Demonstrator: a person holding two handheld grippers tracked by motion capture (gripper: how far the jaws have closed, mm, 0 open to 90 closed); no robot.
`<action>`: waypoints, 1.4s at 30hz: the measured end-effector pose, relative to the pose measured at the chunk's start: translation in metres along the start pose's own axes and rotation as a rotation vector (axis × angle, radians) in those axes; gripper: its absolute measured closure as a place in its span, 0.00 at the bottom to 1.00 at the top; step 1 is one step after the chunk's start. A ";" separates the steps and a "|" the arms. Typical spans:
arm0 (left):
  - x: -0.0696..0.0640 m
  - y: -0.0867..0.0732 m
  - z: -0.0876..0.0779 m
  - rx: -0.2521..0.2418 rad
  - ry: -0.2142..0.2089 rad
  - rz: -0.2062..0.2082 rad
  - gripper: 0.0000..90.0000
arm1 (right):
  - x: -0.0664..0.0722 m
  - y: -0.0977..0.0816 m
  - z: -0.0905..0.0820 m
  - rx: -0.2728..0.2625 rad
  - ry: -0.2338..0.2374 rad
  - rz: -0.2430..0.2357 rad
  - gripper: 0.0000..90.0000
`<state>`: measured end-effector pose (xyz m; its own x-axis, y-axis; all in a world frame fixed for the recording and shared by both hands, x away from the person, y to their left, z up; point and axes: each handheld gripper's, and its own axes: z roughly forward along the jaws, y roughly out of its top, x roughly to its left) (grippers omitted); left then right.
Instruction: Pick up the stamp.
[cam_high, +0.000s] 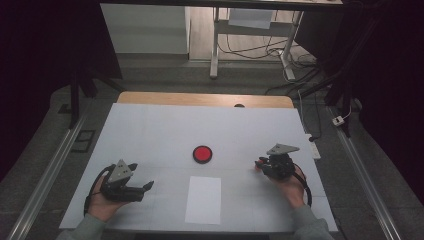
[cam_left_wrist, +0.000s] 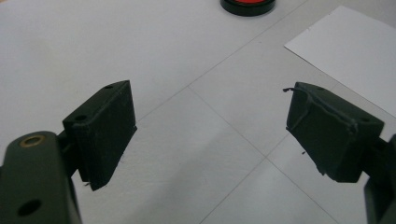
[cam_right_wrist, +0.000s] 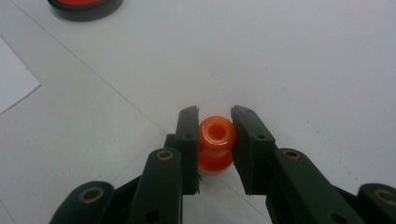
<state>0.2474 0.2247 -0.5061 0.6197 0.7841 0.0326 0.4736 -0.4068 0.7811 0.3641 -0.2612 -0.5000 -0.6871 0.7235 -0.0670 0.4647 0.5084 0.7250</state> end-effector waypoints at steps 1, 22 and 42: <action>0.000 0.000 0.001 0.001 0.000 -0.003 0.17 | 0.000 0.000 -0.001 -0.004 -0.001 0.002 0.80; 0.001 0.000 0.002 -0.002 0.008 -0.008 0.18 | -0.003 0.012 -0.028 -0.186 0.085 0.104 0.80; 0.000 0.000 0.004 0.001 0.004 -0.006 0.18 | 0.012 0.023 -0.033 -0.234 0.143 0.097 0.80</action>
<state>0.2500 0.2227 -0.5083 0.6141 0.7886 0.0306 0.4783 -0.4027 0.7804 0.3485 -0.2559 -0.4617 -0.7251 0.6820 0.0959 0.4023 0.3064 0.8627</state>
